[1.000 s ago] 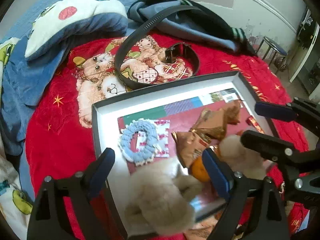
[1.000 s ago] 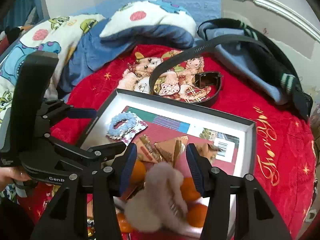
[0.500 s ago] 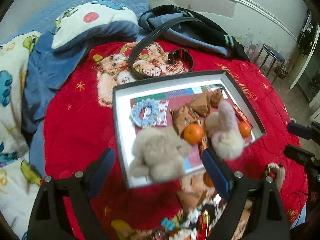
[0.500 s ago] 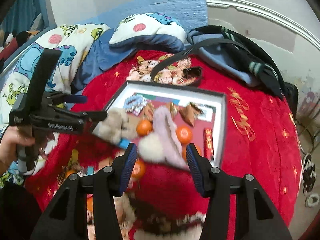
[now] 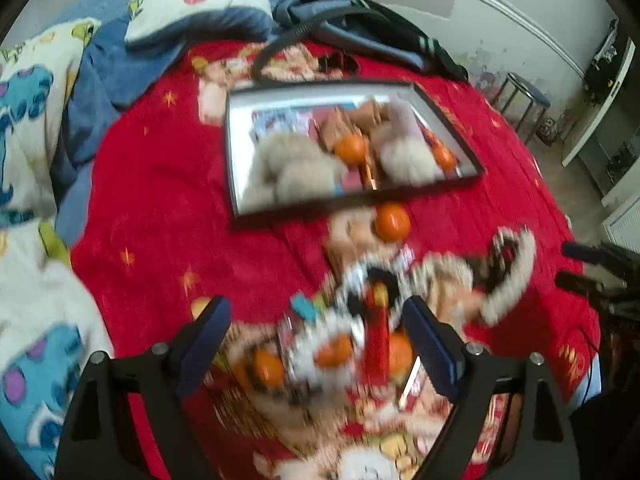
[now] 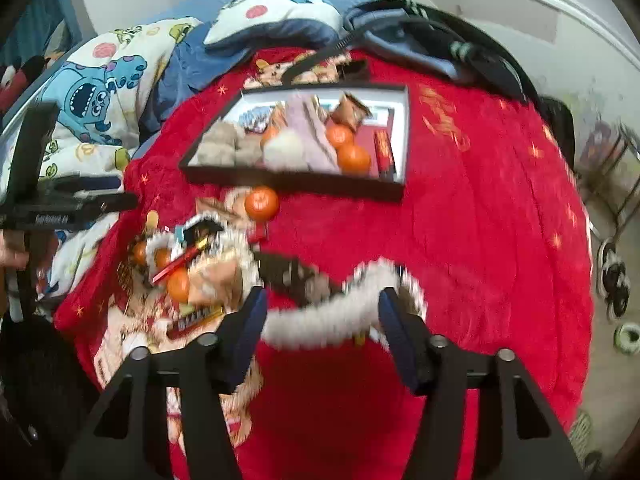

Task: Organize objects
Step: 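Withdraw both tools from the tray back over the heap, then grasp the red lighter with the left tool while the right tool grasps the white fluffy strip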

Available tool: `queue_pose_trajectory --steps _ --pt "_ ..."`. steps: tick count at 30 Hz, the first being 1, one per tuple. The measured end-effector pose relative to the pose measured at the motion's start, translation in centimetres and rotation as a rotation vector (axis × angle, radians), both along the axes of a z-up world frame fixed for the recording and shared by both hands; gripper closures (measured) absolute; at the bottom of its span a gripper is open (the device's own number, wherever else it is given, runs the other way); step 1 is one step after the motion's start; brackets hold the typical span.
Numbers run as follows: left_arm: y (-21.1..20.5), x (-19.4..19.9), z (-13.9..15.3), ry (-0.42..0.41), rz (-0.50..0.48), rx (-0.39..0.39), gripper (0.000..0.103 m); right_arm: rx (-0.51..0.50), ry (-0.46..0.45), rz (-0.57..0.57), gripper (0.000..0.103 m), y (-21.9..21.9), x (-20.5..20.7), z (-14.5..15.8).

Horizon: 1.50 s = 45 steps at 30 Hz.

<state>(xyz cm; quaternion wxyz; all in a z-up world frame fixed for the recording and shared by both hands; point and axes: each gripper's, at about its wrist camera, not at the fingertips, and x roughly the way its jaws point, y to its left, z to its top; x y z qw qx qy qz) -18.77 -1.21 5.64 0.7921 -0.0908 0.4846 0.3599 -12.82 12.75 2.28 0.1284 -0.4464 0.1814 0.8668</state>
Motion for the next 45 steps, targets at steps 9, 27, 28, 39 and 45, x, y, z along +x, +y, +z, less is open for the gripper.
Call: queue_pose_trajectory --steps 9,27,28,39,45 --pt "-4.3 -3.0 -4.3 0.036 -0.076 -0.080 0.022 -0.015 -0.055 0.029 0.042 -1.7 1.5 -2.4" --pt "-2.1 -0.8 -6.5 -0.019 -0.088 -0.086 0.044 -0.056 -0.068 -0.056 0.042 -0.4 -1.3 -4.6" --pt "-2.0 -0.9 -6.6 -0.023 -0.088 -0.095 0.044 -0.066 -0.079 -0.070 0.042 -0.3 -1.6 -4.9" --pt "-1.4 -0.8 -6.4 -0.050 -0.100 -0.078 0.054 -0.053 -0.097 -0.133 0.059 0.1 -2.5 -5.8" --pt "-1.7 -0.6 -6.6 -0.048 -0.129 -0.102 0.082 -0.067 -0.035 -0.135 0.083 0.6 -2.0 -4.8"
